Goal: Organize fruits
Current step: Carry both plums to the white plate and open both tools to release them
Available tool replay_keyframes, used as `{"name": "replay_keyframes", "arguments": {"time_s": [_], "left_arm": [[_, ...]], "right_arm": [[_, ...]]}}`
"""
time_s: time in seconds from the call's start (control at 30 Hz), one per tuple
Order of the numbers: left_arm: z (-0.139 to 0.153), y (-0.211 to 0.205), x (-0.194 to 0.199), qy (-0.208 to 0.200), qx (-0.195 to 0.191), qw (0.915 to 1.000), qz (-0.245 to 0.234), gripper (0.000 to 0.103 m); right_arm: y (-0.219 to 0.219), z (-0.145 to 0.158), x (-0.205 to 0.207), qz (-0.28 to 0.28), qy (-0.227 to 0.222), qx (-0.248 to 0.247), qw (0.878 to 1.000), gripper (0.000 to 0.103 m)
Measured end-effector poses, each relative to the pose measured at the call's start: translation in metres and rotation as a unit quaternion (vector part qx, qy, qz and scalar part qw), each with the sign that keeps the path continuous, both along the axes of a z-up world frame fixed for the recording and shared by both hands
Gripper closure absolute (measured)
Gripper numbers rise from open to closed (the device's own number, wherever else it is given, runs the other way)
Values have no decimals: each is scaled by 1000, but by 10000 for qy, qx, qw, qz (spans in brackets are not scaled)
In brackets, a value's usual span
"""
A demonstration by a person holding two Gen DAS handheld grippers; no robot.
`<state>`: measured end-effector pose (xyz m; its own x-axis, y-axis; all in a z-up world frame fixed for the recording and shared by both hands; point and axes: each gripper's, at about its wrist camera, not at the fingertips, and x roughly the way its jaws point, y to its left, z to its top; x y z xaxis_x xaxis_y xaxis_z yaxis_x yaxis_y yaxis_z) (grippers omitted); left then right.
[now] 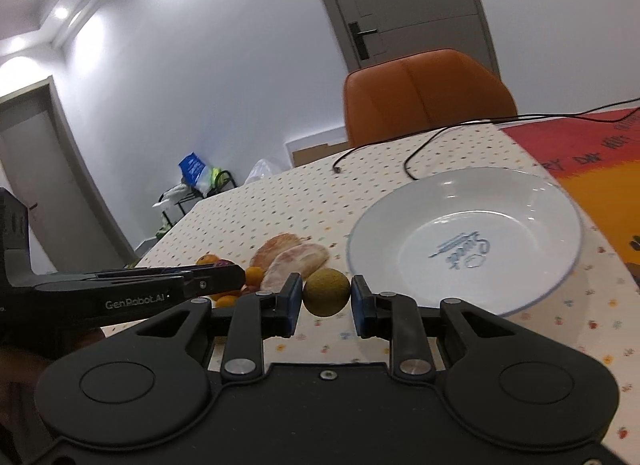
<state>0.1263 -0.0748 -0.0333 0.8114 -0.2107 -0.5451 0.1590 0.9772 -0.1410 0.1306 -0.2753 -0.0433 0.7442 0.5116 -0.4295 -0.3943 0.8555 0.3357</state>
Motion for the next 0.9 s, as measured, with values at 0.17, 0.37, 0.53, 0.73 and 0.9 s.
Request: {"name": "replay_keyframes", "arguments": {"time_s": [0.17, 0.37, 0.53, 0.73, 0.9], "left_arm": [[1, -17, 6, -13, 135, 9998, -109, 81], [1, -37, 14, -27, 204, 9995, -259, 81], [-2, -52, 24, -14, 227, 9990, -391, 81], [-1, -69, 36, -69, 264, 9982, -533, 81], [-4, -80, 47, -37, 282, 9978, -606, 81]], "right_arm": [[-16, -5, 1, -145, 5, 84, 9999, 78], [-32, -7, 7, -297, -24, 146, 9994, 78], [-45, -11, 11, -438, -17, 164, 9989, 78], [-56, -17, 15, -602, 30, 184, 9980, 78], [-62, -21, 14, -720, 18, 216, 9972, 72]]}}
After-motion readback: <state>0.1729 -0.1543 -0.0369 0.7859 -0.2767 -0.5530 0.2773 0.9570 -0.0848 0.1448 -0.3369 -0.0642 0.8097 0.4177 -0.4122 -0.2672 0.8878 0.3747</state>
